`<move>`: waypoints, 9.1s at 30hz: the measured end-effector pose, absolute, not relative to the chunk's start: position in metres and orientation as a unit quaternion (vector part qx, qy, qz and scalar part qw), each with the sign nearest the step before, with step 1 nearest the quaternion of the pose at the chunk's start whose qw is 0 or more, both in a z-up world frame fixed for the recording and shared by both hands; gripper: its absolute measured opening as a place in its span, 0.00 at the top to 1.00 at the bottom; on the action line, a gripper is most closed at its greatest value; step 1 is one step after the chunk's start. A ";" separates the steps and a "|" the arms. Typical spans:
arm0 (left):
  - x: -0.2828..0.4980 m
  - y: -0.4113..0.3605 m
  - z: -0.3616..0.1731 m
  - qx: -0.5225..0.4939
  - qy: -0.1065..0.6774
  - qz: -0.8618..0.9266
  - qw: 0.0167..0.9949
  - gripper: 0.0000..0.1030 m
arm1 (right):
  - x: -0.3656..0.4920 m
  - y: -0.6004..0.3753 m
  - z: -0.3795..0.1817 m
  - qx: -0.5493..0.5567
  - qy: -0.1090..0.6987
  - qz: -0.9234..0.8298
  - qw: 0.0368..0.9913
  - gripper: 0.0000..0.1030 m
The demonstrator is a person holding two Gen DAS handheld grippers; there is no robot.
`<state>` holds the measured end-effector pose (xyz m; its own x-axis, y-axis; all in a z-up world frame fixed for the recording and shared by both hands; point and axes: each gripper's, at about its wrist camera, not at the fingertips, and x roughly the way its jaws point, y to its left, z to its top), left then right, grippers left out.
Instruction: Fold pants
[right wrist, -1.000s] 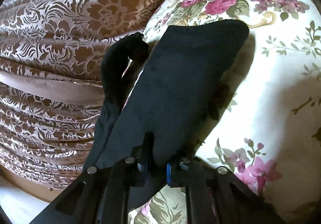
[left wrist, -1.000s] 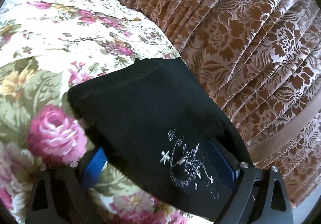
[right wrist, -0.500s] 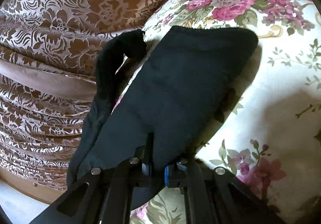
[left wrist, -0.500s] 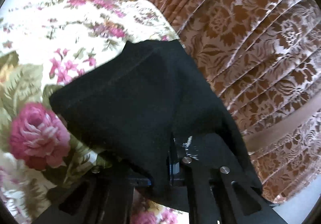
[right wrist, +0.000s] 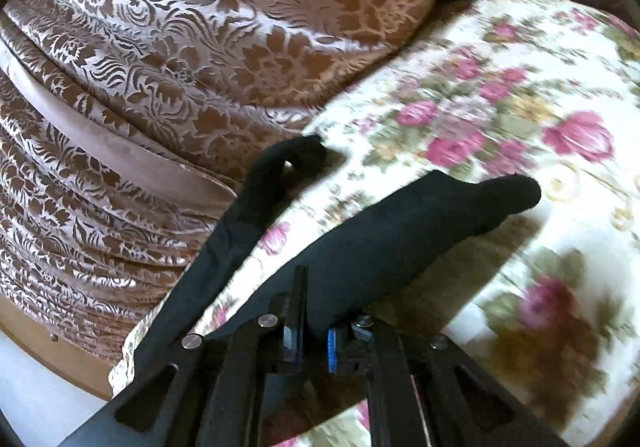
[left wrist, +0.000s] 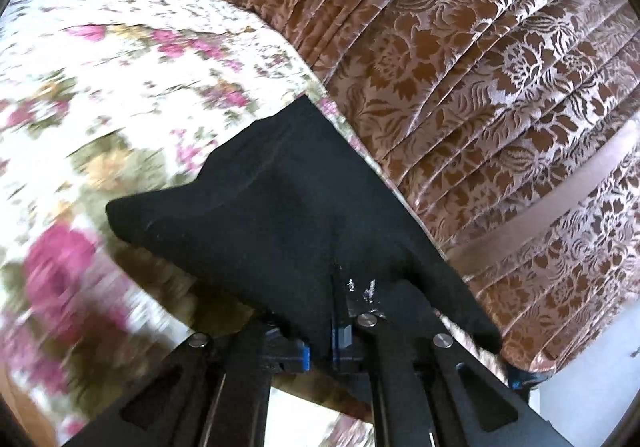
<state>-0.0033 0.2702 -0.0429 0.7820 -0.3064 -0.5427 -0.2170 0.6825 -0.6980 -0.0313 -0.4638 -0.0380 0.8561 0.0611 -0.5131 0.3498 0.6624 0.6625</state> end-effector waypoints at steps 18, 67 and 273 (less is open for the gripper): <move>-0.025 0.271 -0.071 -0.374 0.316 0.045 0.871 0.50 | -0.082 -0.500 -0.078 0.422 0.257 -0.150 0.856 0.71; 0.112 0.128 -0.048 -0.184 0.389 -0.033 0.902 0.33 | 0.060 -0.305 -0.064 0.219 0.346 -0.042 0.911 0.66; -0.085 0.331 -0.077 -0.542 0.301 -0.047 0.783 0.60 | 0.016 -0.156 -0.089 0.152 0.356 0.208 0.898 0.93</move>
